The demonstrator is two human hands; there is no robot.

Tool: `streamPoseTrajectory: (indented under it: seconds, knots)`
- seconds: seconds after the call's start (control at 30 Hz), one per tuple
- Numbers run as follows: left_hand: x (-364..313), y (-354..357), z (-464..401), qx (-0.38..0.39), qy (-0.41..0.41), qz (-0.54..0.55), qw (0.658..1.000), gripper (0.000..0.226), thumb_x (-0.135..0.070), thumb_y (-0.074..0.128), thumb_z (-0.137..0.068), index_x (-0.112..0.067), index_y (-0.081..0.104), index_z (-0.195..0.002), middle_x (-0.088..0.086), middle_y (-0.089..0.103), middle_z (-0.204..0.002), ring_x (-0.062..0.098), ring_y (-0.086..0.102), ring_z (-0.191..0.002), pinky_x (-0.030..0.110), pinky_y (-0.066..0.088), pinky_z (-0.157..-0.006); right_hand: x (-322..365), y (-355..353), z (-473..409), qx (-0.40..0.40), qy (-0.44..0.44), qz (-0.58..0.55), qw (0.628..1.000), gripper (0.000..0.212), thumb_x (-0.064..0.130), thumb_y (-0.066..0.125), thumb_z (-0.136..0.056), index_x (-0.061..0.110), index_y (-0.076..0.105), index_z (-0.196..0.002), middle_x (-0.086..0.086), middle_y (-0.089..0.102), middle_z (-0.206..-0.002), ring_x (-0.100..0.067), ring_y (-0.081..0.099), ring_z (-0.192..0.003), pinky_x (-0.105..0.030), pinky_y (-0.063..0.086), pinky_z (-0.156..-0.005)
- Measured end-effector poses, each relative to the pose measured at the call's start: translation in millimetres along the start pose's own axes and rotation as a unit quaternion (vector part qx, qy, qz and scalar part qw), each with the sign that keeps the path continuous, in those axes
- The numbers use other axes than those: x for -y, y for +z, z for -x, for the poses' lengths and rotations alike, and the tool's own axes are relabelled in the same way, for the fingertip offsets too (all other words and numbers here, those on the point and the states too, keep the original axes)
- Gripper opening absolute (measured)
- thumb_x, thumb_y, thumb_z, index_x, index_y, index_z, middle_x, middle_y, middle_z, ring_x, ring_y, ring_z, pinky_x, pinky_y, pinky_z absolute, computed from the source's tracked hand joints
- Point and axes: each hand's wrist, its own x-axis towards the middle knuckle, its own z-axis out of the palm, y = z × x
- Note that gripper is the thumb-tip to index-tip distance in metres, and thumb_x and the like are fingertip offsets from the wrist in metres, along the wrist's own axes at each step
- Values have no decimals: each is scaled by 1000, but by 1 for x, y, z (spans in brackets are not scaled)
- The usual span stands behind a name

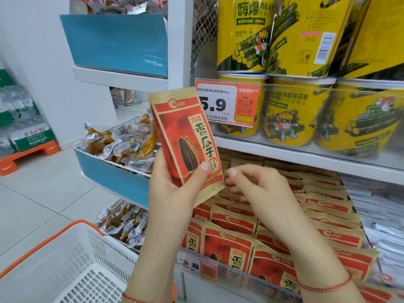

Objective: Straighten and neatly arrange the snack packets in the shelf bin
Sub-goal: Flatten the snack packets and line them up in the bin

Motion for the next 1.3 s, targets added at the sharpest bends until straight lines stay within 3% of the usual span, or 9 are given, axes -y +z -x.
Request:
streamPoseTrajectory:
  seconds: [0.13,0.27,0.4,0.57,0.73,0.9,1.07,1.2,1.3]
  knots:
    - [-4,-3,2,-8,71,-133,989,39,-12,77,-82,-36,64,-110,-22,71,-94,-2,67,-89,16,53,-78,10,-1,2,-82,-41,-139,986,16,55,57,-86,44,63,-96,20,71,-94,3,65,-92,-37,55,-87]
    - [-7,1,8,-1,117,-219,969,44,-15,78,-81,-43,64,-111,-27,66,-88,-4,62,-81,5,43,-70,18,-1,3,-87,-49,-238,966,52,62,64,-77,40,54,-122,17,67,-110,5,62,-101,-40,51,-96]
    - [-4,1,11,8,154,-263,952,45,-16,76,-83,-42,65,-118,-24,69,-102,-4,63,-94,7,46,-80,19,-3,4,-74,-51,-275,957,83,65,61,-63,30,48,-137,12,62,-125,2,59,-113,-38,48,-101]
    - [-1,0,10,12,177,-296,938,51,-11,75,-84,-43,63,-122,-24,68,-110,-6,60,-101,6,44,-85,19,-6,5,-74,-60,-294,951,73,62,63,-63,27,58,-127,11,67,-119,-1,60,-113,-36,49,-100]
    - [1,-1,10,8,180,-303,936,54,-11,76,-82,-41,62,-126,-27,65,-109,-8,59,-102,3,42,-87,21,-6,5,-80,-63,-314,944,48,46,61,-76,24,65,-118,12,72,-107,-3,65,-105,-24,47,-98]
    - [1,1,10,19,172,-294,940,54,-14,76,-82,-40,60,-127,-23,67,-110,-7,60,-101,5,44,-87,19,-7,3,-84,-68,-311,944,46,46,58,-79,26,64,-120,14,72,-106,-4,65,-103,-23,47,-98]
    - [-2,2,11,16,163,-278,946,62,-15,80,-79,-42,56,-130,-36,59,-103,-18,56,-98,-2,39,-83,17,-7,2,-97,-63,-326,938,48,45,58,-78,22,63,-121,10,72,-107,-6,66,-103,-25,52,-92]
    - [-7,2,9,-15,134,-207,969,54,-26,84,-72,-45,55,-113,-26,67,-99,-11,61,-98,4,44,-84,14,-12,2,-133,-43,-385,912,43,44,56,-78,20,66,-113,6,72,-106,-9,68,-99,-25,57,-72]
    - [-7,0,9,-3,116,-207,972,32,-28,81,-74,-42,64,-97,-28,67,-91,-7,64,-89,9,49,-77,13,-15,3,-121,-46,-386,913,43,46,54,-79,22,64,-114,6,71,-110,-9,67,-102,-26,57,-72]
